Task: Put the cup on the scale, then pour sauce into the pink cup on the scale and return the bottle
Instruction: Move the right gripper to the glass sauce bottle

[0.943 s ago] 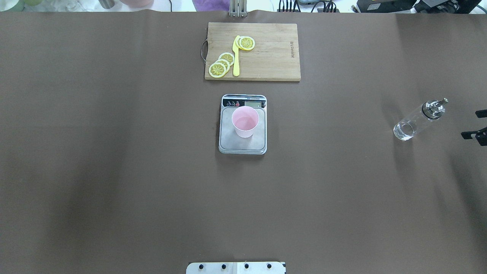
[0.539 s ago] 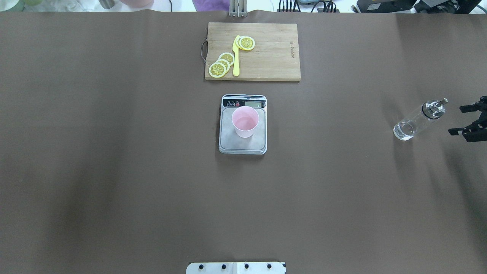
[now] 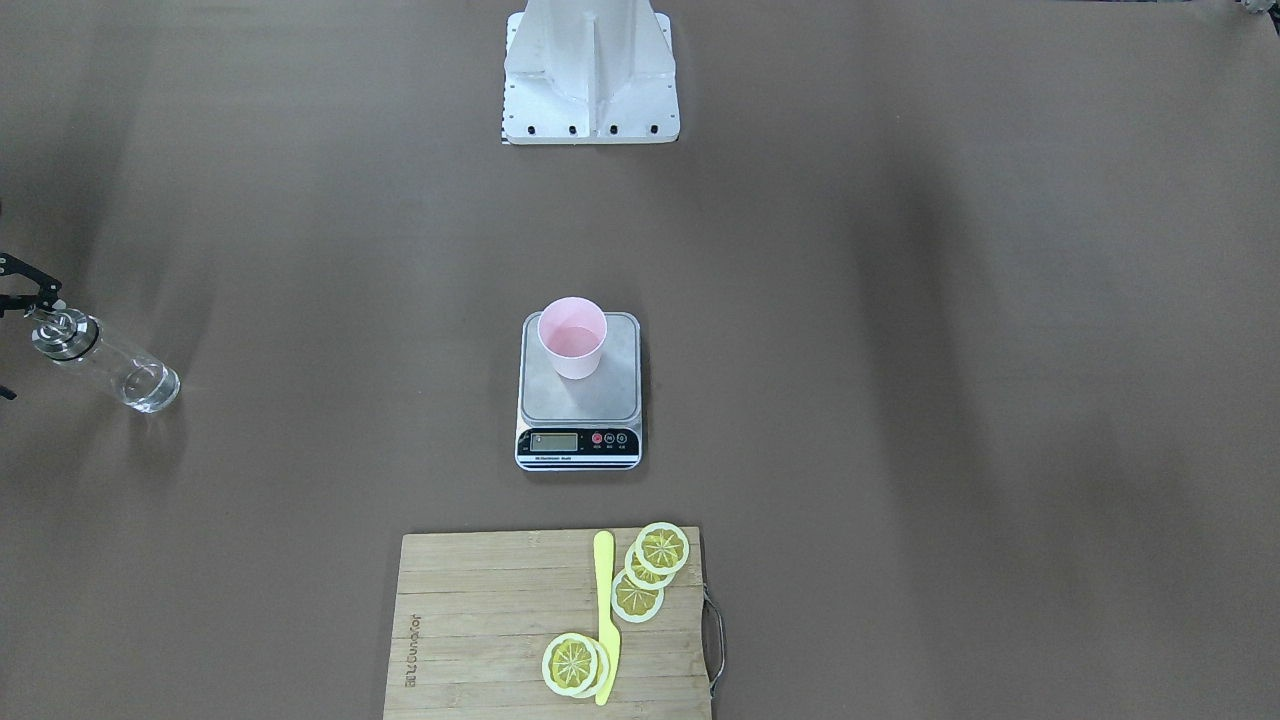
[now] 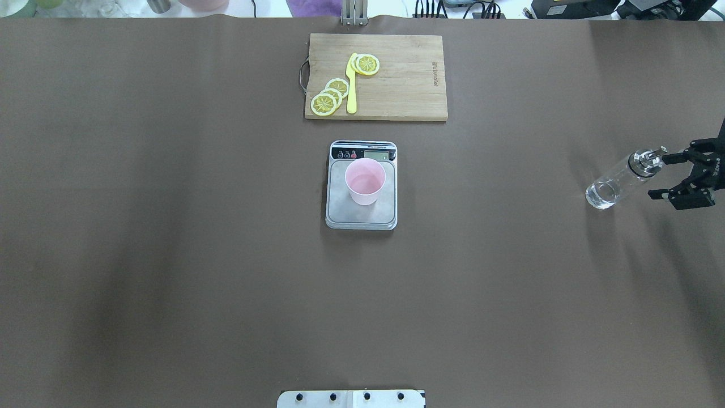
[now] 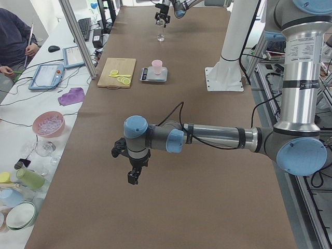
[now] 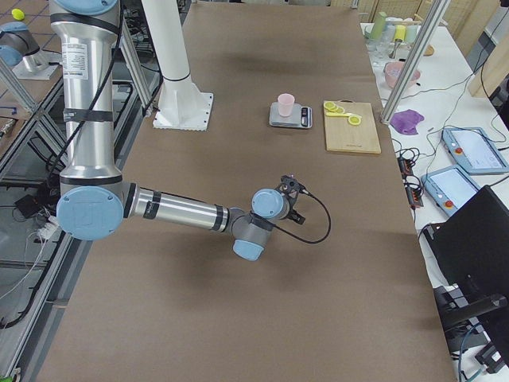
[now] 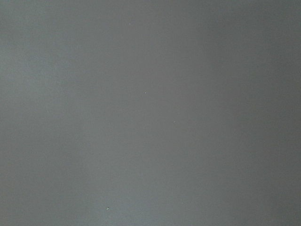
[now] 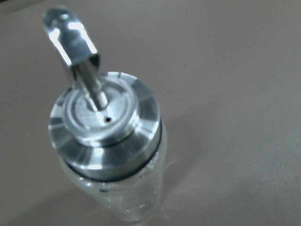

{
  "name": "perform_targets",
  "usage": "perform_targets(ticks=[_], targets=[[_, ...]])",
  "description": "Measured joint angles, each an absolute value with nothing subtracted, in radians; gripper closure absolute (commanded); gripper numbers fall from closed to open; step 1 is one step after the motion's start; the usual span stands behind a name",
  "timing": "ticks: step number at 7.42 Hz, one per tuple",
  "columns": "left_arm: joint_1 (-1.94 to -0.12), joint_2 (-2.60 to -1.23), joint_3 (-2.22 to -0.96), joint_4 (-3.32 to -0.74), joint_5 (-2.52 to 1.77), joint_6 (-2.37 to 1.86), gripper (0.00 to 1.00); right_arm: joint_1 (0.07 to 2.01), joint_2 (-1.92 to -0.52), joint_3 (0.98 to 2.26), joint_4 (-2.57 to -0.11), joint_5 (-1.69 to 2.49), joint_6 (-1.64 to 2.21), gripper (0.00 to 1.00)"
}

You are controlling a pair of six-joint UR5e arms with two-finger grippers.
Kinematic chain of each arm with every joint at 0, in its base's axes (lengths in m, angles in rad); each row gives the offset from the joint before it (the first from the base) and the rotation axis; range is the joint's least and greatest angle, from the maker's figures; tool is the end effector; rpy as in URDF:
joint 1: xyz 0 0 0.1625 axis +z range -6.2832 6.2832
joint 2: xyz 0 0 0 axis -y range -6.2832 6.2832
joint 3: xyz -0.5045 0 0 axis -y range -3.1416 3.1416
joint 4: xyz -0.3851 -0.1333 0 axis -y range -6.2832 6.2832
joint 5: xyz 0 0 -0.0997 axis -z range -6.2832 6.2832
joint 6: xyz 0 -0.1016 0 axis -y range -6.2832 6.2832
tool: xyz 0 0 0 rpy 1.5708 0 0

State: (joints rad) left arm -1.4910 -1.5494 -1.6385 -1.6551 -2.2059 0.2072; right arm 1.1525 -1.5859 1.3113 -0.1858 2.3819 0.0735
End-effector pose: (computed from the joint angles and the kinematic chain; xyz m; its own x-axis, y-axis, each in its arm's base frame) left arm -0.0343 -0.4877 0.7172 0.7630 0.3415 -0.5488 -0.2412 0.9381 0.2485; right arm -0.1364 -0.4537 0.7131 0.3777 -0.8411 0.3871 0.1532 0.4690 0.8698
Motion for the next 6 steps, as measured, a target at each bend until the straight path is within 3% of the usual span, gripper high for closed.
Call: perform_targets(ticks=[6], targets=[[-1.489,-1.553,-1.642,-1.654,-2.206,0.207,0.02,1.107,-1.55,1.306,-0.182,2.356,0.076,0.01]])
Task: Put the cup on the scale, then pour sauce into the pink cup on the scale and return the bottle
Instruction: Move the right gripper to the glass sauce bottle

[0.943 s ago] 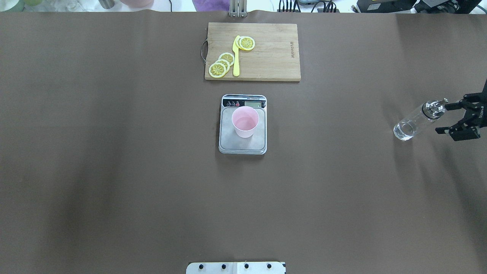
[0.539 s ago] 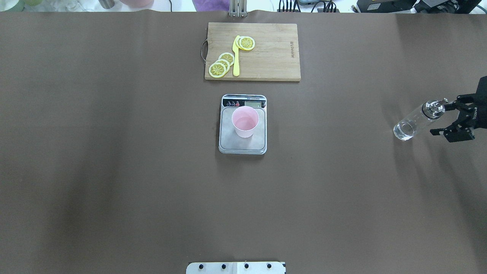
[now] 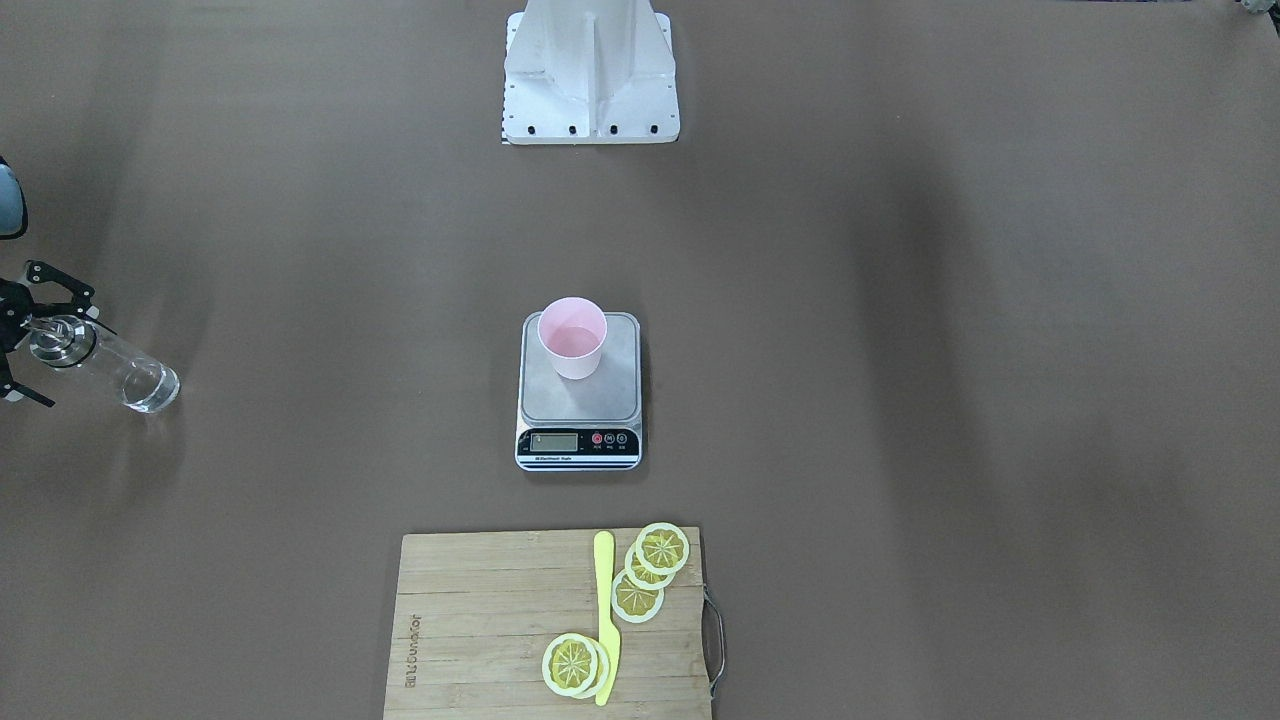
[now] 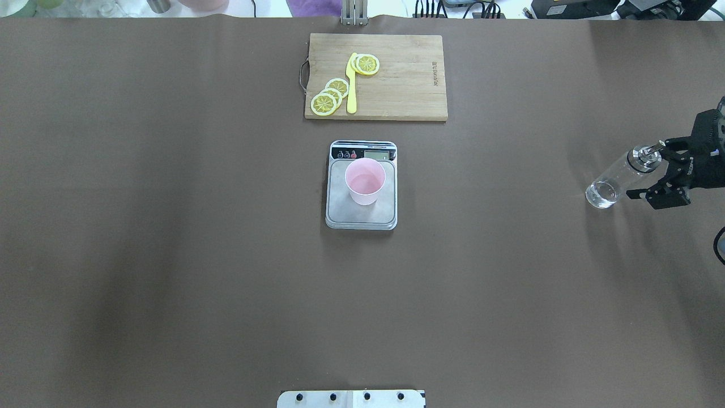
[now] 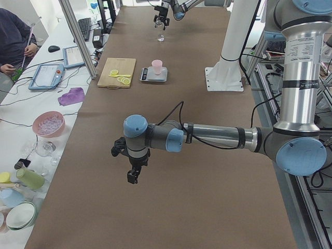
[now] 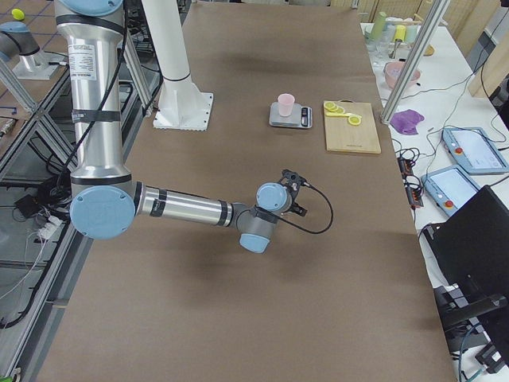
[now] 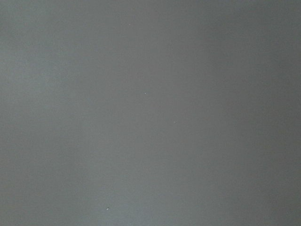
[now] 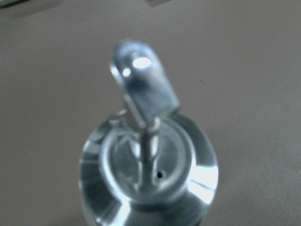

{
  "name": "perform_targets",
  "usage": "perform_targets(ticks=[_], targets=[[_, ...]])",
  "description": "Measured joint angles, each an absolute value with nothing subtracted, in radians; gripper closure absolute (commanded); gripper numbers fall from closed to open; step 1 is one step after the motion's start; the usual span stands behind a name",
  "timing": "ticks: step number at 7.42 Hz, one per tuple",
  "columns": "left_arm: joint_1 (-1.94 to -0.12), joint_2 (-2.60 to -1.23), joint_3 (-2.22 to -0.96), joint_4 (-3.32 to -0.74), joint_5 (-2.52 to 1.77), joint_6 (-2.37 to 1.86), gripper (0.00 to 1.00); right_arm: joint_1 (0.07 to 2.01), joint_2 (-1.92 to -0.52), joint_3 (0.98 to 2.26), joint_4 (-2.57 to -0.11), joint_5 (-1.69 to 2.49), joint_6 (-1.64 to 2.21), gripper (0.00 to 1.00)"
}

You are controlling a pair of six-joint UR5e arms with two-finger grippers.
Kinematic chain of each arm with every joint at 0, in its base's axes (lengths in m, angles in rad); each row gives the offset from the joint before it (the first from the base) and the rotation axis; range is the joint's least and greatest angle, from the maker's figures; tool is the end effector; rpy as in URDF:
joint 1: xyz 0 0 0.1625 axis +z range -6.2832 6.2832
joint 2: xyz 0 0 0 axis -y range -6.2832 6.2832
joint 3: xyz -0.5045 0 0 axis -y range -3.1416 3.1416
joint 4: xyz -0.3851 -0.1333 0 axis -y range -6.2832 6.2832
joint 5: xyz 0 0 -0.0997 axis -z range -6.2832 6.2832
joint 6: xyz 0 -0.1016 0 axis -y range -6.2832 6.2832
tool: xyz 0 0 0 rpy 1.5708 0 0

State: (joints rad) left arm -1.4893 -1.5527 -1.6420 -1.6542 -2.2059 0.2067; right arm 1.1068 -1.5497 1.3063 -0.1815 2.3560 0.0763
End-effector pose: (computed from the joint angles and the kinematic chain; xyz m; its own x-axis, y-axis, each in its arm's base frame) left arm -0.0333 -0.4897 0.7139 0.7623 0.3455 -0.5473 -0.2422 0.9364 0.2538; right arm -0.1647 -0.4666 0.6985 0.3573 -0.8618 0.3600 0.1577 0.4356 0.8862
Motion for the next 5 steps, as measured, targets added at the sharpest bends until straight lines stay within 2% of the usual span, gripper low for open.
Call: perform_targets(ticks=[5], targets=[[-1.488,-1.562,-1.638,-1.653,-2.206,0.205,0.02,1.087,-1.539,1.306,-0.18,2.341,0.084,0.01]])
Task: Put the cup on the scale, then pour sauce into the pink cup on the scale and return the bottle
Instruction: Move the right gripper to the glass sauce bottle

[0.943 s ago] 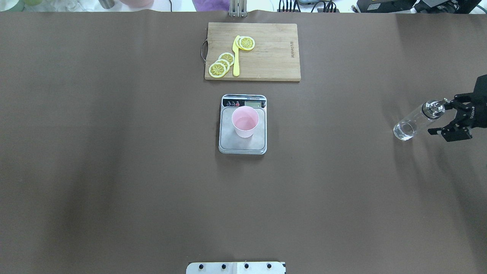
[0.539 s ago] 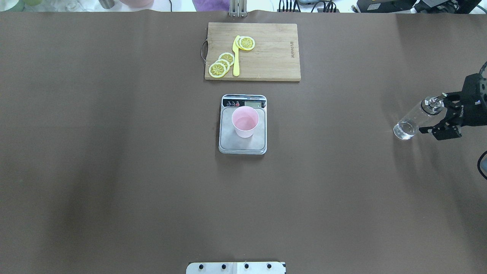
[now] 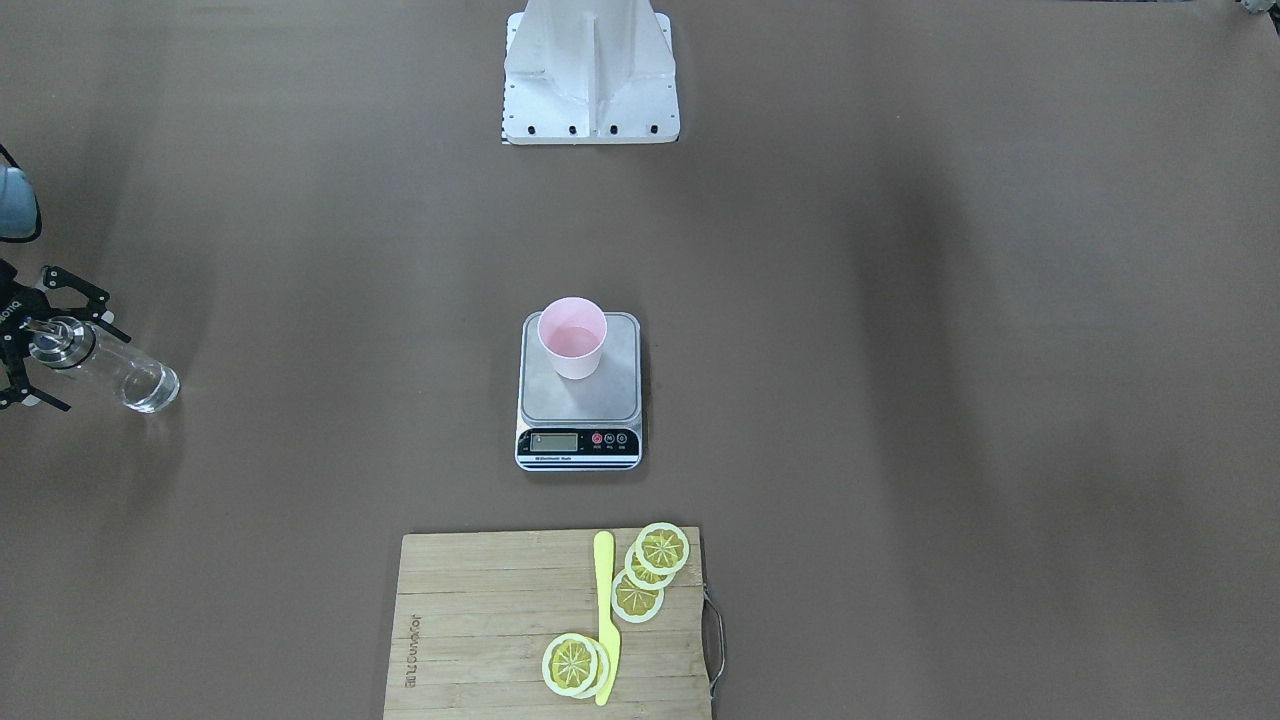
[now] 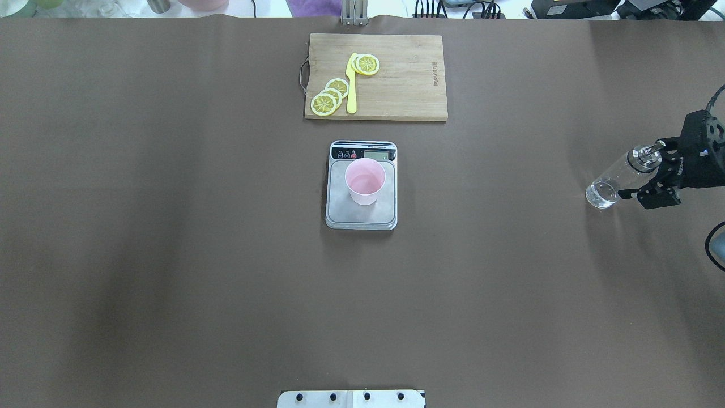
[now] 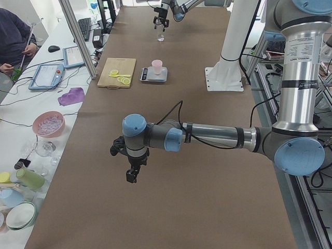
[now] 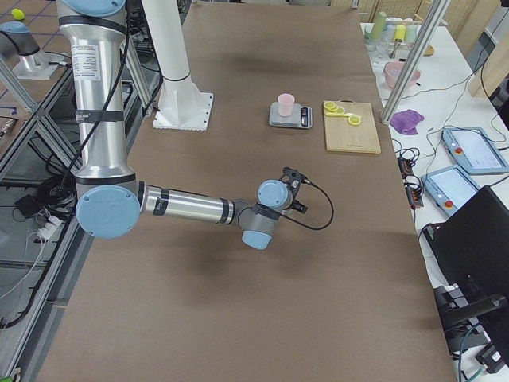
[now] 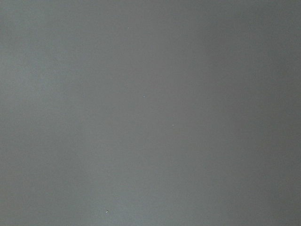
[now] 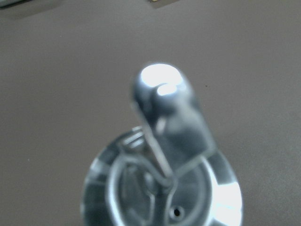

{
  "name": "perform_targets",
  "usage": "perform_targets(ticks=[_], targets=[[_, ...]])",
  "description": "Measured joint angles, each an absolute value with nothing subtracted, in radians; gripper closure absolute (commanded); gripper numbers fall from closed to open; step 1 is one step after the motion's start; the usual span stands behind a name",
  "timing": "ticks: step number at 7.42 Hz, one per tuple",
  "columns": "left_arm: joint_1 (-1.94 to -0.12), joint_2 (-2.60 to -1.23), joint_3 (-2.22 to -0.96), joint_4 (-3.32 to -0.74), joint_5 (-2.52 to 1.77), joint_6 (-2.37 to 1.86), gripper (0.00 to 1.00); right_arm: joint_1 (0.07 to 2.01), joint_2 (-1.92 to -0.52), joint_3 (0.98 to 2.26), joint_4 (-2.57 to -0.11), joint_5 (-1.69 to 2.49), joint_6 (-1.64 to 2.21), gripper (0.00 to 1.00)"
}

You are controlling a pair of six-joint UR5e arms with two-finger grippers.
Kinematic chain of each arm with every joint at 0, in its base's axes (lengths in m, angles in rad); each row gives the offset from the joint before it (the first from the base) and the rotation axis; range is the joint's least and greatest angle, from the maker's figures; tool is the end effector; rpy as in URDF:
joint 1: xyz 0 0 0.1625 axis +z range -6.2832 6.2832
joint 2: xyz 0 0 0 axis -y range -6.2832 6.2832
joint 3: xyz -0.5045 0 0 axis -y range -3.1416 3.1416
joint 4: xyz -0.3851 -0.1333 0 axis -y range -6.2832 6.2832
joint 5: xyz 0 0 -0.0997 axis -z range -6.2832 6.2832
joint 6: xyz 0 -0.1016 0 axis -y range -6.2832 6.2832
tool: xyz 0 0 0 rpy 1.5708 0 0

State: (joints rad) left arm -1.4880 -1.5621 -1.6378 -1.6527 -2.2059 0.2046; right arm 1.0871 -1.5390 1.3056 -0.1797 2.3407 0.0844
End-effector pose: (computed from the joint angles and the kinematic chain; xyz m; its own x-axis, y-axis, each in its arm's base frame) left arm -0.0322 -0.4946 0.7116 0.7622 0.3466 -0.5468 -0.2418 0.9359 0.2562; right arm -0.1760 -0.4696 0.6938 0.3537 -0.8651 0.3556 0.1574 0.4299 0.8891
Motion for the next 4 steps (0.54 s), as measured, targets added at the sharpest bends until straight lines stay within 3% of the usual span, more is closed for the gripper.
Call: perform_targets(ticks=[4], targets=[[-1.488,-1.563,-1.635,-1.652,-2.206,0.205,0.02,1.079,-1.537,1.308,-0.18,2.341,0.085,0.01]])
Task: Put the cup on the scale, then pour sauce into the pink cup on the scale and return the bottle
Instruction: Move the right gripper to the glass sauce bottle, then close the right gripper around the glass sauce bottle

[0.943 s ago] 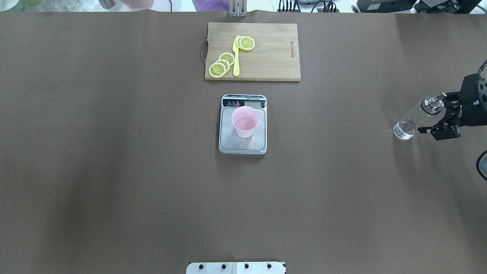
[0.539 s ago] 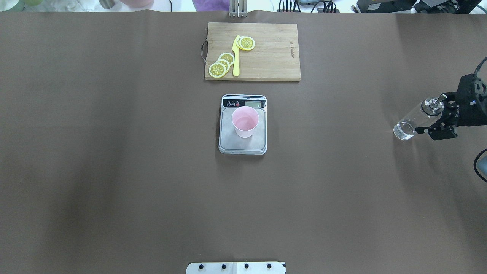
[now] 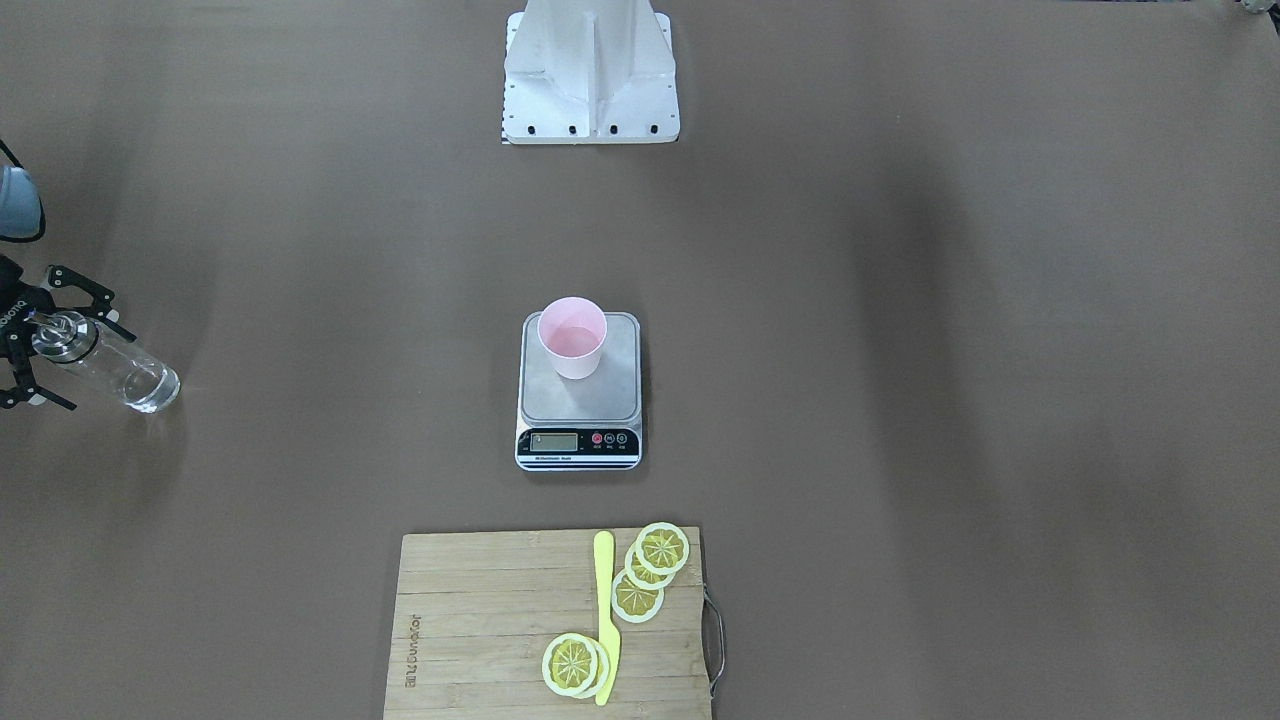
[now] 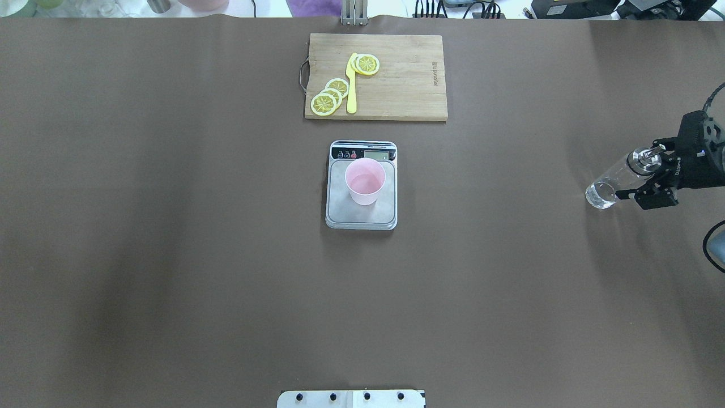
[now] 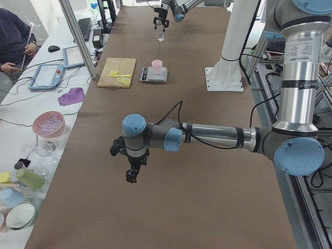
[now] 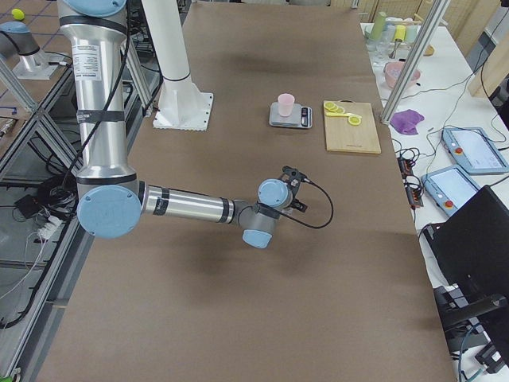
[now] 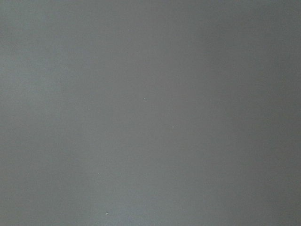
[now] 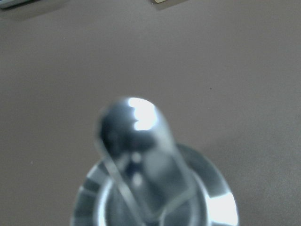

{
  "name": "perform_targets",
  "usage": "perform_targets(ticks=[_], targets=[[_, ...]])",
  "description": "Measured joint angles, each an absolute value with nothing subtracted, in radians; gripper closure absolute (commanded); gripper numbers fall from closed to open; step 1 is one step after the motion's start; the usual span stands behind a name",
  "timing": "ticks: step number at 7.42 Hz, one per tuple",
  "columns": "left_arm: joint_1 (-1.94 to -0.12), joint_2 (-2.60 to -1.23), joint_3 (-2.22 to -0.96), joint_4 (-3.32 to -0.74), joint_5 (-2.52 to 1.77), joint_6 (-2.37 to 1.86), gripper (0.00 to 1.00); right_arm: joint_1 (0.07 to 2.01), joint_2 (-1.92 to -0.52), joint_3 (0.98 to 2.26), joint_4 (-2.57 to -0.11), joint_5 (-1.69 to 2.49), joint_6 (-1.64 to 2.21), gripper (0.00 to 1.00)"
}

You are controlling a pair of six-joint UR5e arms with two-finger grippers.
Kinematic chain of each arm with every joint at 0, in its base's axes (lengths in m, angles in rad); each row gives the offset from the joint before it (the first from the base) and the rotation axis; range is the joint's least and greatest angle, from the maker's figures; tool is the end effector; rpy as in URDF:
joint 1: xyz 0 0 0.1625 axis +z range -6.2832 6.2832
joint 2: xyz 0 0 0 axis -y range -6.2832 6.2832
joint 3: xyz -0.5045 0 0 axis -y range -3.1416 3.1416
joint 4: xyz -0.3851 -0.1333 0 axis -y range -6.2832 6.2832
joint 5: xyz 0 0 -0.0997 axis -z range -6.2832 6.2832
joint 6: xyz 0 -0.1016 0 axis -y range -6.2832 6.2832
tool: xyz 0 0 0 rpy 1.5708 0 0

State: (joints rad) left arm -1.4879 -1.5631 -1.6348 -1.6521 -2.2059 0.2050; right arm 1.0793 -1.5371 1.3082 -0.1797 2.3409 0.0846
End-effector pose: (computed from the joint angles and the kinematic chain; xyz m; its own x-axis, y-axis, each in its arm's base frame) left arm -0.0322 -0.4949 0.7127 0.7622 0.3456 -0.5474 -0.2422 0.9364 0.2539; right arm -0.1801 -0.4691 0.6916 0.3460 -0.8692 0.3532 0.1588 0.4253 0.8910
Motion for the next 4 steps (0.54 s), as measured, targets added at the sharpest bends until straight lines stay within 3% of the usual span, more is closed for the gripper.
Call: perform_targets(ticks=[4], targets=[[-1.488,-1.561,-1.634,-1.651,-2.206,0.206,0.02,1.068,-1.536,1.311,-0.18,2.341,0.083,0.01]])
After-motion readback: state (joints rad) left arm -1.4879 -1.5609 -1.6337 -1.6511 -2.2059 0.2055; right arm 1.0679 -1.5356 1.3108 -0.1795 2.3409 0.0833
